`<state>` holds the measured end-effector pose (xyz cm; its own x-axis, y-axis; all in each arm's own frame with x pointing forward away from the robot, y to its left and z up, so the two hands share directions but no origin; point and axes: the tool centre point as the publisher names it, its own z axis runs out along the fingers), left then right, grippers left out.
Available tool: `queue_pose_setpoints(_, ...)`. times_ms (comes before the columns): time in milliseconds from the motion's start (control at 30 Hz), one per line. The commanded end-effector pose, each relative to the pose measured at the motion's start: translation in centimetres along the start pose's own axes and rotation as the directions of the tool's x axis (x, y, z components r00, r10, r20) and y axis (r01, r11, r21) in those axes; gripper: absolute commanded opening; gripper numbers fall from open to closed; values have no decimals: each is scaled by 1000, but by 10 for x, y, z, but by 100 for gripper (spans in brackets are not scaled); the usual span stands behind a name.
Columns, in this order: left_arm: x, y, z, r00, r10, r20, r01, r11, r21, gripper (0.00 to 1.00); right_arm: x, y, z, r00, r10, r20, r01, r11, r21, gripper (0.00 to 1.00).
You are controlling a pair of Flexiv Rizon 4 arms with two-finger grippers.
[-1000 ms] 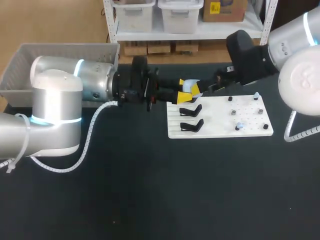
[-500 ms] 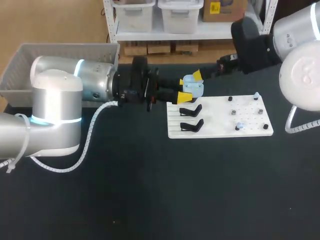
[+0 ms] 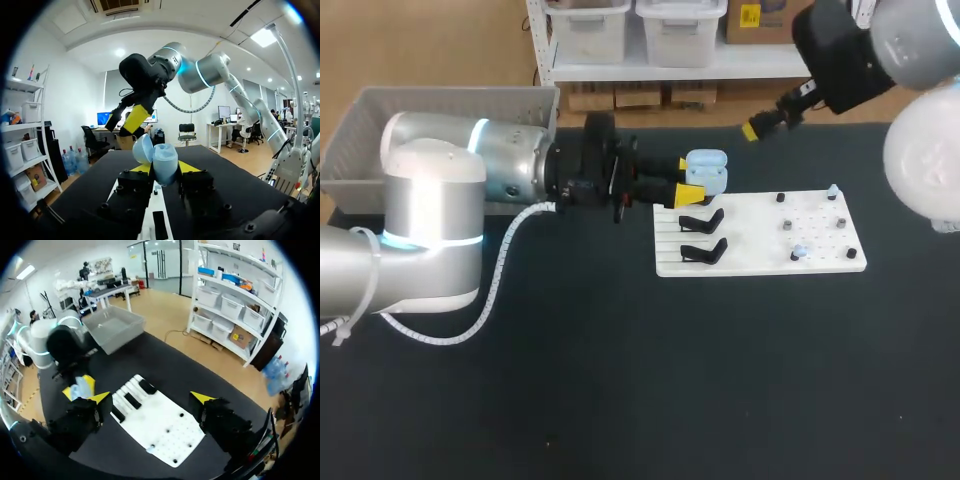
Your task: Pick up each earbud case from the left stands, insert the matching earbuds, close the lid, and place the case in the box.
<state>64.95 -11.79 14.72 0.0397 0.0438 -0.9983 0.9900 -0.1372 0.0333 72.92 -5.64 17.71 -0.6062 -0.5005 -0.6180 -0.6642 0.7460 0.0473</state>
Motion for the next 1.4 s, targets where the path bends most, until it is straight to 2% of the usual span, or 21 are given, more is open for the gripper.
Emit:
queue_pose_setpoints(33,1,-2,0,1000,4,3,-4,1000,-6,0,1,-17,17,987,28,-156,18,958,285,100)
queue_pose_setpoints(200,1,-2,0,1000,4,3,-4,1000,-6,0,18,-34,28,972,96,-213,-28,953,303,100)
queue_pose_setpoints(433,1,-2,0,1000,4,3,-4,1000,-6,0,44,-46,37,948,146,-281,-52,947,316,100)
queue_pose_setpoints(967,1,-2,0,1000,4,3,-4,1000,-6,0,92,-74,43,894,267,-359,-132,924,360,100)
queue_pose_setpoints(1400,1,-2,0,1000,4,3,-4,1000,-6,0,94,-75,43,897,277,-345,-149,923,355,100)
